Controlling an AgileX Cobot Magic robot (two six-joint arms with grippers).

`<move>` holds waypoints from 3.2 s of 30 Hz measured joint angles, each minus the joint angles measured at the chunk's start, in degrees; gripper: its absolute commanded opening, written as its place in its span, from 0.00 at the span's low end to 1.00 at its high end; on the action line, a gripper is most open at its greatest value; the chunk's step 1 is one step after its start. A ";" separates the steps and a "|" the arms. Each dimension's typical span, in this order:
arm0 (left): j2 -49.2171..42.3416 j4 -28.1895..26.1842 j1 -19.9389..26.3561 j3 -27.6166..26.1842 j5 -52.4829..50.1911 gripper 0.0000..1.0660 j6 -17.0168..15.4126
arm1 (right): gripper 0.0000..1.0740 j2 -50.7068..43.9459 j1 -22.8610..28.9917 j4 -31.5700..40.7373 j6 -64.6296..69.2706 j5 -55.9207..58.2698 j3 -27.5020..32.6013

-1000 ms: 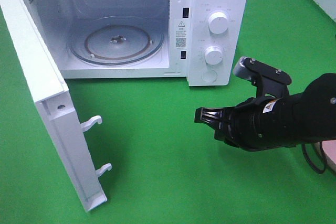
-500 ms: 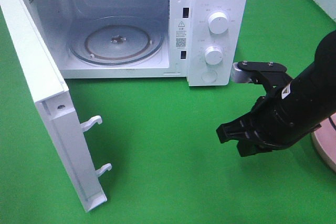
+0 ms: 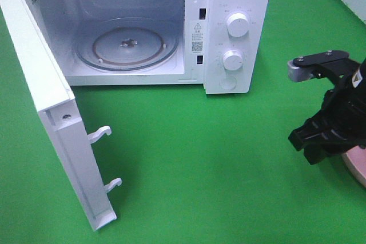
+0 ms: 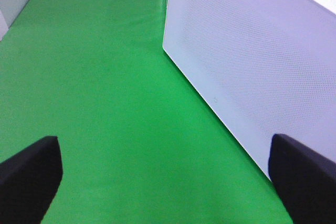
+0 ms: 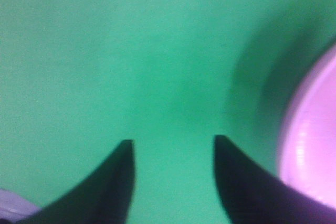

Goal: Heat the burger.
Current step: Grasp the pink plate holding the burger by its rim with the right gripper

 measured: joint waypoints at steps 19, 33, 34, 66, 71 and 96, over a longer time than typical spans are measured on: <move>0.00 0.00 0.00 0.00 0.00 0.94 0.00 | 0.90 -0.29 -11.17 -4.24 0.00 -0.92 -0.06; 0.00 0.00 0.00 0.00 0.00 0.94 0.00 | 0.87 9.17 -11.23 -4.58 0.00 -5.16 -0.11; 0.00 0.00 0.00 0.00 0.00 0.94 0.00 | 0.86 10.20 -11.57 -4.87 0.00 -6.07 -0.11; 0.00 0.00 0.00 0.00 0.00 0.94 0.00 | 0.40 18.39 -14.61 -7.79 1.26 -15.07 -0.17; 0.00 0.00 0.00 0.00 0.00 0.94 0.00 | 0.22 18.39 -14.61 -9.11 2.06 -14.61 -0.23; 0.00 0.00 0.00 0.00 0.00 0.94 0.00 | 0.00 17.25 -14.38 -20.28 18.16 -9.85 -0.46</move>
